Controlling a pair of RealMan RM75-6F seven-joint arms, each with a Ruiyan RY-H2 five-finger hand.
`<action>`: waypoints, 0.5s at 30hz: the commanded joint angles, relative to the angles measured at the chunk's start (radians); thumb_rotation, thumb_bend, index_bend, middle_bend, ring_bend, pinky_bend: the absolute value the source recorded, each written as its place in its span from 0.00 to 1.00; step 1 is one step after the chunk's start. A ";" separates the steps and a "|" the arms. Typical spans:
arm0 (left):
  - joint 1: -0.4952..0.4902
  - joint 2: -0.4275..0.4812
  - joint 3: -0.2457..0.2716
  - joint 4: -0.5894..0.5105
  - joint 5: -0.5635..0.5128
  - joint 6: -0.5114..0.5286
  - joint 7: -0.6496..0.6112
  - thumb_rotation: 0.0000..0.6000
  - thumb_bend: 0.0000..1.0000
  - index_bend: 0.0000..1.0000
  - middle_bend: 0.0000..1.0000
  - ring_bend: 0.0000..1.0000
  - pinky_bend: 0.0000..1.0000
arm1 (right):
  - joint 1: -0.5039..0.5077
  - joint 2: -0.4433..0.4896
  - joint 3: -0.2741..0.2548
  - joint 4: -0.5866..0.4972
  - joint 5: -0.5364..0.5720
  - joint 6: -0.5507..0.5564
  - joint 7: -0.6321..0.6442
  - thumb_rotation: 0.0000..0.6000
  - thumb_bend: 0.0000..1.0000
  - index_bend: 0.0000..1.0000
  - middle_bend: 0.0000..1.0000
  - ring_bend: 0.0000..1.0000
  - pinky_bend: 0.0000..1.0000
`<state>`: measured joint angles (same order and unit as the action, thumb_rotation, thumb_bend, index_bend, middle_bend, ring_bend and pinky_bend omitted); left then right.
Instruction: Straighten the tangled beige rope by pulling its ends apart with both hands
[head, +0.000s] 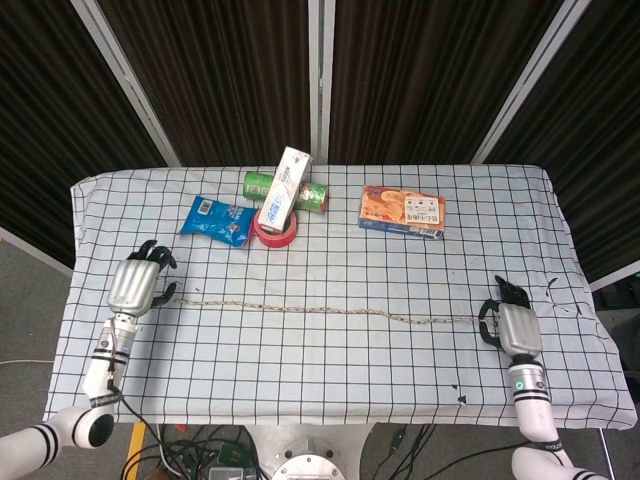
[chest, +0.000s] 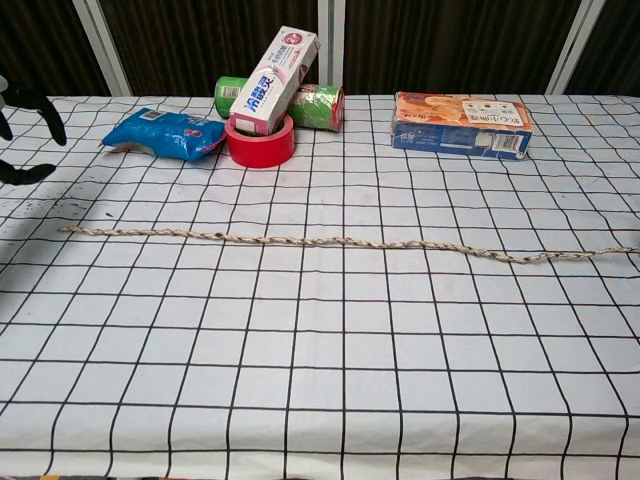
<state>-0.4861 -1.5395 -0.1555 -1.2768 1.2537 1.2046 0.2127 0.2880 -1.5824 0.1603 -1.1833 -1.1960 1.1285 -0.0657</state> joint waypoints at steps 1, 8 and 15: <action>0.000 0.001 0.001 -0.001 -0.009 -0.011 0.018 1.00 0.28 0.41 0.25 0.12 0.36 | 0.000 0.010 -0.003 -0.008 -0.001 -0.002 -0.006 1.00 0.24 0.16 0.00 0.00 0.00; 0.014 0.012 -0.010 -0.025 -0.003 0.021 0.001 1.00 0.27 0.41 0.24 0.12 0.35 | -0.025 0.044 -0.006 -0.027 -0.021 0.038 0.033 1.00 0.23 0.08 0.00 0.00 0.00; 0.091 0.064 -0.006 -0.108 0.022 0.141 -0.034 1.00 0.22 0.38 0.24 0.12 0.36 | -0.095 0.169 -0.029 -0.150 -0.092 0.153 0.096 1.00 0.22 0.03 0.00 0.00 0.00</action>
<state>-0.4214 -1.4940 -0.1664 -1.3577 1.2644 1.3113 0.1853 0.2254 -1.4610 0.1452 -1.2859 -1.2578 1.2354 0.0077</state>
